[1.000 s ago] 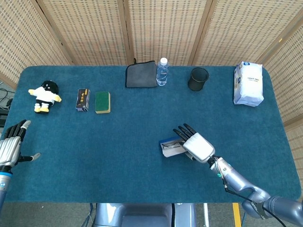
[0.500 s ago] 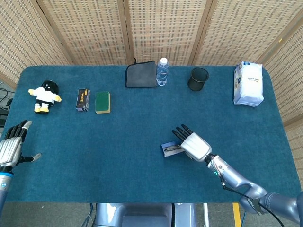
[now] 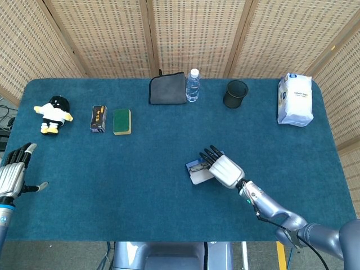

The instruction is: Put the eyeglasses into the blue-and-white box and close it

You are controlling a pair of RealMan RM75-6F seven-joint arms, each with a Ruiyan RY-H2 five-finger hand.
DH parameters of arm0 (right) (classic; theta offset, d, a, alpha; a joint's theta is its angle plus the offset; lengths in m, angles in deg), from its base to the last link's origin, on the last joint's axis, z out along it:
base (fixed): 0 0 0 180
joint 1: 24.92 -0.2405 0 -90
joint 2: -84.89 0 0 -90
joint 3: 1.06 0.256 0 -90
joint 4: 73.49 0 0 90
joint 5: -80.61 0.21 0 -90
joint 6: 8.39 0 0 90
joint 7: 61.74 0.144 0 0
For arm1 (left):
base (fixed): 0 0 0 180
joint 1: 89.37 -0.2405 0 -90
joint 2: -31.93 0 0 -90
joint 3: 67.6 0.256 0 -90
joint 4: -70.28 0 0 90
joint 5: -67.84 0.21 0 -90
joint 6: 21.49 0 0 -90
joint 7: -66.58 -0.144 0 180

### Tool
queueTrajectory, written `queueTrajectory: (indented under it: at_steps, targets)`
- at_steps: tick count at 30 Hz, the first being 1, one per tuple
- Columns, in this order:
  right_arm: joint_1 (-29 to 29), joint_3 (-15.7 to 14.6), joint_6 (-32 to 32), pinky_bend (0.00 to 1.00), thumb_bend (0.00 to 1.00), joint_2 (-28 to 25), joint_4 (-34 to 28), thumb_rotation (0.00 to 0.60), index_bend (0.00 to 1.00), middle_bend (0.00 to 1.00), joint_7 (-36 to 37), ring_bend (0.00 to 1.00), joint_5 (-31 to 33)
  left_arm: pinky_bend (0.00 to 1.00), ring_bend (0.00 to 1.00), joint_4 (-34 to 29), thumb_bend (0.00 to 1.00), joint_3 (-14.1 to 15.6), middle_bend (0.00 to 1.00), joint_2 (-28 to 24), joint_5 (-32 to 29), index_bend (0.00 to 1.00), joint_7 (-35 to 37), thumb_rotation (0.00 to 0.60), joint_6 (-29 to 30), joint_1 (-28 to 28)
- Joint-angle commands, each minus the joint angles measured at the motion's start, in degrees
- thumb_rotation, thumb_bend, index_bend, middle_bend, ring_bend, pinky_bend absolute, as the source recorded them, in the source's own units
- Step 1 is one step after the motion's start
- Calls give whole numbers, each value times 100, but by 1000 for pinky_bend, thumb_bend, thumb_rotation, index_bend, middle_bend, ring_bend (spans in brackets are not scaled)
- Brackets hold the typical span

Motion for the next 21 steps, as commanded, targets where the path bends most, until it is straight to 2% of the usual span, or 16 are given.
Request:
queueTrajectory:
  at_steps: [1, 14, 21]
  targets:
    - [0, 19, 65, 62, 491, 58, 77, 600, 622, 78, 34, 0, -37, 0, 0, 2, 0, -2, 0, 0, -2, 0, 1, 600, 4, -1]
    - [-67, 145, 225, 62, 499, 168, 298, 600, 625, 78, 71, 0, -87, 0, 0, 8, 0, 5, 0, 12, -3, 0, -20, 600, -6, 6]
    - [-339, 411, -194, 62, 497, 345, 568, 600, 625, 78, -178, 0, 214, 0, 0, 5, 0, 2, 0, 16, -22, 0, -36, 600, -8, 8]
